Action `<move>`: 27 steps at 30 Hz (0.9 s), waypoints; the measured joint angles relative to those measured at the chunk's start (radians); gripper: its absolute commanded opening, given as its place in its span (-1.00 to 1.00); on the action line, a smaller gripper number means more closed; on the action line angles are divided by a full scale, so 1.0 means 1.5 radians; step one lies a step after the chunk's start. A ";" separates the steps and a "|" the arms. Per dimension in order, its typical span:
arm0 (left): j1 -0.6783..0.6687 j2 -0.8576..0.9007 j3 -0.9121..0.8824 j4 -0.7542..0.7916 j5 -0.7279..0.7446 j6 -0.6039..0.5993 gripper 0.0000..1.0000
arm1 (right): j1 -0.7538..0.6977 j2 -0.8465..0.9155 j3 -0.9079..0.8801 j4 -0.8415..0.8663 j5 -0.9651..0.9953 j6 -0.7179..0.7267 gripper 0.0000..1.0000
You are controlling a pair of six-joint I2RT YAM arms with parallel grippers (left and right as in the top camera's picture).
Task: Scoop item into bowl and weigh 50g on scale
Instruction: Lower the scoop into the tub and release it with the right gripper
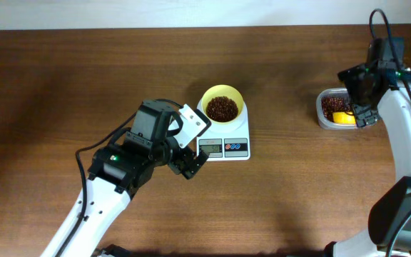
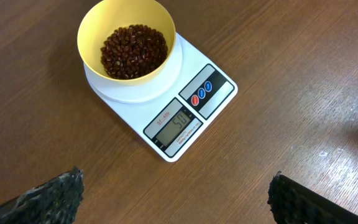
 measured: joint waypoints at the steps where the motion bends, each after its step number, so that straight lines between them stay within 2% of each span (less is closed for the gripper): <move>1: 0.000 0.000 0.000 0.000 0.000 0.000 0.97 | 0.000 0.000 -0.001 -0.030 0.001 -0.003 0.97; 6: 0.000 0.000 0.000 0.000 0.000 0.000 0.97 | 0.000 0.000 -0.002 -0.091 0.013 -0.037 0.97; 11: 0.000 0.000 0.000 0.000 0.000 0.000 0.97 | 0.000 0.000 -0.002 -0.096 0.013 -0.132 0.98; 21: 0.000 0.000 0.000 0.000 0.000 0.000 0.97 | -0.015 0.000 0.062 -0.053 0.042 -0.368 0.98; 27: 0.000 0.000 0.000 0.000 0.000 0.000 0.97 | -0.036 0.000 0.068 0.023 0.013 -0.400 0.98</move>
